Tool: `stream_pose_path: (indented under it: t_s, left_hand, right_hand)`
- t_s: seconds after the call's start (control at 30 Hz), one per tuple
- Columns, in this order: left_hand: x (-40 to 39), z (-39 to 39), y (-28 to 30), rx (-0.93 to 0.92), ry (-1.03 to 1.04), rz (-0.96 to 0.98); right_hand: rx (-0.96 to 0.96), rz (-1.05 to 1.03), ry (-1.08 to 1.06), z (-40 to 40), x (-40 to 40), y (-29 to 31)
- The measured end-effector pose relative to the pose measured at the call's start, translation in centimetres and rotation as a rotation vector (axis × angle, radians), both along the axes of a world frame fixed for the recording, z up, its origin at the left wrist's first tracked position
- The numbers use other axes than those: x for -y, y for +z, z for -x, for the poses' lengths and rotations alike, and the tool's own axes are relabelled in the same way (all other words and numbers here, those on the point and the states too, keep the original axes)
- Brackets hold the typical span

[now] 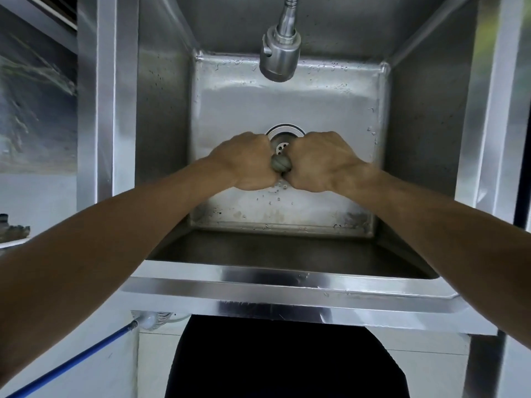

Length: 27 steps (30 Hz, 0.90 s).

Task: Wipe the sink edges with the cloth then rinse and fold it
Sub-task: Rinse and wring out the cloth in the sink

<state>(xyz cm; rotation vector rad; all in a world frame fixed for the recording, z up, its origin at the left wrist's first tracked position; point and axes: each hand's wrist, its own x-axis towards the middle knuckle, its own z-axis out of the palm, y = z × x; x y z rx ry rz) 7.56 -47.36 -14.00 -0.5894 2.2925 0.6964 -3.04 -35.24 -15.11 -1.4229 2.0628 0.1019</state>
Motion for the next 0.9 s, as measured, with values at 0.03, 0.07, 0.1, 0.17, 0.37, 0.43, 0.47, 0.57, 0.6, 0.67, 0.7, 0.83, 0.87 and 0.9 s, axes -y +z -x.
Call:
stream_pose_path:
  t_s: [0.03,0.07,0.1,0.17,0.37,0.43,0.47,0.57,0.6,0.67,0.7,0.83,0.87,0.9]
  left_hand:
    - [0.1,0.1,-0.2,0.077,0.088,-0.14]
    - [0.1,0.2,-0.4,0.15,0.186,-0.291]
    - [0.0,0.2,-0.6,0.221,0.285,-0.434]
    - [-0.1,-0.1,-1.1,0.336,0.441,-0.668]
    - [0.4,-0.7,-1.7,0.277,0.232,-0.546]
    - [1.4,-0.3,-1.3,0.154,0.024,-0.357]
    - [2.0,-0.2,-1.0,0.102,-0.048,-0.285]
    - [2.9,-0.2,-0.1,-0.158,-0.272,-0.012]
    - [3.0,-0.4,0.1,-0.285,-0.348,0.051]
    - [2.5,-0.8,0.7,-0.56,-0.475,0.127]
    - [2.0,-1.0,1.0,-0.682,-0.505,0.165]
    - [1.1,-0.4,1.6,-0.96,-0.529,0.369]
    - [1.2,-0.4,1.7,-0.974,-0.535,0.402]
    - [1.4,-0.6,1.5,-0.973,-0.549,0.418]
  right_hand:
    - [-0.04,0.046,0.02,0.0,-0.2,-0.3]
    - [-0.071,0.104,0.028,-0.1,-0.5,-0.5]
    - [-0.09,0.17,0.029,-0.3,-0.8,-0.7]
    - [-0.1,0.3,-0.003,-0.8,-1.4,-1.3]
    - [-0.128,0.197,-0.079,-2.0,-1.2,-2.3]
    - [-0.019,0.151,-0.169,-1.7,-1.8,-2.0]
    - [0.109,0.101,-0.211,-1.2,-2.2,-1.6]
    - [0.665,-0.09,-0.391,1.5,-2.6,0.6]
    - [0.86,-0.13,-0.455,2.4,-2.7,1.1]
    - [1.178,-0.243,-0.554,3.9,-3.0,1.4]
    - [1.307,-0.325,-0.57,4.3,-3.2,1.4]
    - [1.755,-0.512,-0.475,3.1,-3.4,0.8]
    - [1.773,-0.519,-0.462,2.6,-3.1,1.0]
    - [1.731,-0.525,-0.441,2.3,-2.8,1.3]
